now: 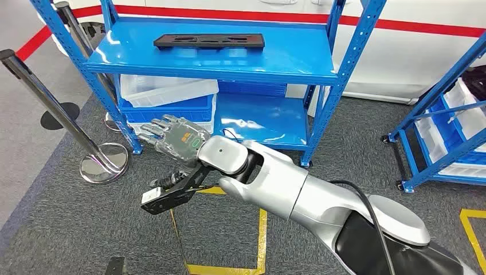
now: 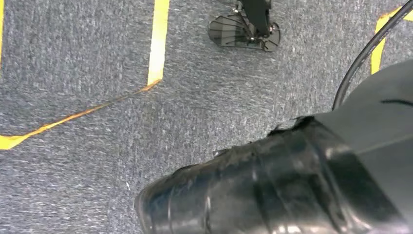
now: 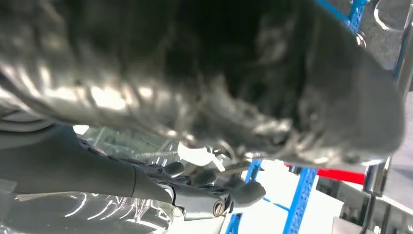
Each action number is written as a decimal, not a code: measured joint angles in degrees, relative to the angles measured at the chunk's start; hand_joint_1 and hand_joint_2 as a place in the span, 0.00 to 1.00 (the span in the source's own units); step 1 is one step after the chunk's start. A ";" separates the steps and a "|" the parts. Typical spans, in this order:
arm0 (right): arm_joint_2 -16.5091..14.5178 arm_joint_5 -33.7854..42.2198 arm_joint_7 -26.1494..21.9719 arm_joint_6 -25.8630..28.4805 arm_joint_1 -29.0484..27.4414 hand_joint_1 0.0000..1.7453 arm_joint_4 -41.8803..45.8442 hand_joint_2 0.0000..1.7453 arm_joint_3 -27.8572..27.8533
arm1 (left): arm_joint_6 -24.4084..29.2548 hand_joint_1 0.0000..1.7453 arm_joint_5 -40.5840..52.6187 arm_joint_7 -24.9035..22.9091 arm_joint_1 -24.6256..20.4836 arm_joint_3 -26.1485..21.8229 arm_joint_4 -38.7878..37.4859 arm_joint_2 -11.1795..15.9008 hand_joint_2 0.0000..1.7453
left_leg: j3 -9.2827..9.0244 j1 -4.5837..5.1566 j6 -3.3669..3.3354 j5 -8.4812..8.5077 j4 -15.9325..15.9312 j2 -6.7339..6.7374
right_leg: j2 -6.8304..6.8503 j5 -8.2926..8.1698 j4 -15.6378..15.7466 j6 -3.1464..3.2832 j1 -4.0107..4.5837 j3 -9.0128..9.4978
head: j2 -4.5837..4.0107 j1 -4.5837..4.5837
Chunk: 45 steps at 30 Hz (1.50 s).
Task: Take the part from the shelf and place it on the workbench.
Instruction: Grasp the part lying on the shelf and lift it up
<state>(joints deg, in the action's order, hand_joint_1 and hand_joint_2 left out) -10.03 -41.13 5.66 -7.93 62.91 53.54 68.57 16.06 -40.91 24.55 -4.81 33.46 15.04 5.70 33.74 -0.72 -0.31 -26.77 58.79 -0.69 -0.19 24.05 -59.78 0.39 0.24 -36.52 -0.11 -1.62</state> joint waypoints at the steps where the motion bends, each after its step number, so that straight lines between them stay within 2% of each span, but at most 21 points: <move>1: 0.00 0.00 0.00 0.00 -0.01 0.00 -0.02 0.00 0.00 | -0.01 0.00 0.00 0.01 0.02 0.01 0.00 -0.01 0.00 | -0.04 -0.06 0.15 -0.01 -0.15 0.02 | -0.02 0.07 -0.05 0.12 0.09 -0.01 | 0.00 0.02; 5: -0.08 -0.09 0.00 0.01 0.11 0.00 -0.10 0.00 -0.06 | -0.24 0.00 -0.05 0.05 -0.02 0.04 0.00 -0.03 0.00 | 0.30 -0.24 1.21 -1.13 1.19 0.29 | -0.05 0.16 0.87 1.09 -0.29 0.96 | 0.00 -0.16; 8: -0.14 -0.26 0.00 -0.09 0.14 0.00 -0.10 0.00 -0.09 | -0.38 0.00 -0.20 0.07 -0.05 0.11 -0.02 -0.02 0.00 | 5.47 -0.35 1.89 -4.66 10.73 0.41 | 0.08 0.70 1.11 1.72 -0.40 1.83 | 0.00 -0.39; 10: -0.13 -0.43 0.00 -0.20 -0.12 0.00 -0.11 0.00 -0.09 | -0.43 0.00 -0.35 0.05 0.15 0.15 -0.04 0.00 0.00 | 8.55 -0.39 2.04 -4.58 14.72 0.41 | 0.05 1.27 0.96 1.80 -0.38 2.29 | 0.00 -0.39; 12: -0.14 -0.57 0.00 -0.24 -0.22 0.00 -0.12 0.00 -0.09 | -0.45 0.00 -0.40 0.04 0.24 0.17 -0.04 0.02 0.00 | 7.65 -0.42 1.91 -0.55 10.65 0.43 | 0.00 2.01 0.78 1.65 -0.38 3.07 | 0.00 -0.39; 14: -0.14 -0.67 0.00 -0.24 -0.16 0.00 -0.12 0.00 -0.09 | -0.45 0.00 -0.40 0.04 0.21 0.20 -0.04 0.06 0.00 | 4.64 -0.26 1.52 2.96 3.61 0.53 | -0.02 2.82 0.69 1.21 -0.27 3.93 | 0.00 -0.37; 16: -0.13 -0.73 0.00 -0.23 -0.08 0.00 -0.12 0.00 -0.10 | -0.45 0.00 -0.40 0.04 0.08 0.24 -0.04 0.08 0.00 | 2.92 0.03 0.85 3.22 0.18 0.59 | -0.03 3.22 0.73 0.64 -0.04 4.35 | 0.00 -0.33; 19: -0.15 -0.74 0.00 -0.22 0.00 0.00 -0.11 0.00 -0.15 | -0.46 0.00 -0.40 0.03 0.11 0.28 -0.04 0.07 0.00 | 2.08 -0.10 -0.21 2.51 -0.67 0.47 | -0.01 3.58 0.19 -0.08 0.13 4.53 | 0.00 -0.21; 21: -0.15 -0.74 0.00 -0.22 0.13 0.00 -0.11 0.00 -0.24 | -0.46 0.00 -0.40 0.04 0.14 0.28 -0.04 0.07 0.00 | 1.26 -0.26 -0.89 2.18 -0.91 0.39 | -0.02 5.25 -3.47 -0.62 0.01 2.76 | 0.00 -0.11; 23: -0.12 -0.74 0.00 -0.23 0.08 0.00 -0.12 0.00 -0.30 | -0.46 0.00 -0.40 0.04 0.12 0.28 -0.04 0.07 0.00 | 0.77 -0.16 -1.37 1.68 -0.93 0.38 | -0.01 7.78 -10.52 -0.97 -0.17 -1.51 | 0.00 -0.02; 25: -0.05 -0.74 0.00 -0.24 -0.20 0.00 -0.12 0.00 -0.31 | -0.46 0.00 -0.40 0.04 0.19 0.30 -0.04 0.07 0.00 | 0.18 -0.07 -1.50 1.03 -0.88 0.33 | -0.01 8.28 -14.91 -1.02 -0.25 -5.30 | 0.00 -0.03; 27: -0.01 -0.74 0.00 -0.24 -0.30 0.00 -0.12 0.00 -0.31 | -0.46 0.00 -0.40 0.04 0.29 0.31 -0.04 0.07 0.00 | -0.96 0.00 -1.45 0.12 -0.83 0.23 | -0.02 4.32 -11.67 -0.71 -0.22 -5.41 | 0.00 -0.02; 28: 0.00 -0.74 0.00 -0.24 -0.28 0.00 -0.12 0.00 -0.31 | -0.46 0.00 -0.40 0.04 0.30 0.31 -0.04 0.05 0.00 | -1.66 0.04 -1.38 -0.42 -0.83 0.18 | -0.03 1.33 -7.85 -0.38 -0.16 -4.33 | 0.00 -0.01; 30: -0.01 -0.58 0.06 -0.27 -0.19 0.00 -0.14 0.00 -0.31 | -0.54 0.00 -0.42 0.05 0.21 0.33 -0.04 -0.04 0.00 | -2.55 0.13 -1.00 -1.31 -0.81 0.10 | -0.06 -1.60 -1.70 0.35 0.28 -2.32 | 0.00 -0.05; 32: -0.06 0.16 0.14 -0.21 -0.18 0.00 -0.14 0.00 -0.42 | -0.63 0.00 -0.45 0.07 0.10 0.35 -0.04 -0.11 0.00 | -2.93 0.15 -0.32 -1.71 -0.68 0.10 | -0.08 -1.34 0.37 1.02 0.63 -1.52 | 0.00 -0.08; 35: -0.18 1.31 0.19 0.18 -0.21 0.00 -0.13 0.00 -1.09 | -0.71 0.00 -0.46 0.10 0.03 0.36 -0.04 -0.10 0.00 | -2.91 0.04 0.59 -2.22 1.09 0.24 | -0.13 -0.97 1.31 2.01 0.31 0.08 | 0.00 -0.16; 37: -0.27 1.40 0.28 0.63 -0.22 0.00 -0.12 0.00 -1.46 | -0.72 0.00 -0.45 0.11 -0.06 0.37 -0.04 -0.10 0.00 | -0.14 -0.13 1.11 -3.63 6.05 0.34 | -0.10 -0.41 1.59 2.46 0.00 1.28 | 0.00 -0.39; 40: -0.27 1.10 0.59 1.09 -0.72 0.00 -0.16 0.00 -1.54 | -0.72 0.00 -0.43 0.08 0.17 0.37 -0.06 -0.06 0.00 | 6.26 -0.49 1.81 -5.88 13.96 0.36 | -0.14 0.96 1.56 2.61 -0.13 2.69 | 0.00 -0.52; 42: -0.27 0.77 0.89 1.36 -1.03 0.00 -0.20 0.00 -1.56 | -0.72 0.00 -0.42 0.04 0.45 0.37 -0.07 -0.06 0.00 | 7.27 -0.67 2.03 -3.43 11.72 0.39 | -0.26 2.13 1.38 2.34 -0.27 3.98 | 0.00 -0.53; 44: -0.28 0.32 1.17 1.66 -1.11 0.00 -0.22 0.00 -1.66 | -0.72 0.00 -0.40 0.04 0.52 0.38 -0.08 -0.05 0.00 | 5.69 -0.66 2.08 1.77 4.76 0.54 | -0.27 3.49 1.11 1.83 -0.36 5.48 | 0.00 -0.51; 45: -0.29 0.15 1.27 1.78 -1.10 0.00 -0.24 0.00 -1.72 | -0.72 0.00 -0.41 0.04 0.50 0.39 -0.10 -0.05 0.00 | 4.83 -0.51 1.88 3.19 1.93 0.67 | -0.26 4.08 1.01 1.49 -0.33 5.96 | 0.00 -0.53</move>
<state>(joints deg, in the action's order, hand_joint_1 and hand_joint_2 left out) -10.32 -40.99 6.93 -6.16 61.81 53.30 66.84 15.34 -41.31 24.58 -4.30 33.85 14.94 5.66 38.58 -1.23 1.57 -23.58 60.72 -0.02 -0.45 28.13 -58.77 1.88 -0.09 -30.56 -0.11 -2.15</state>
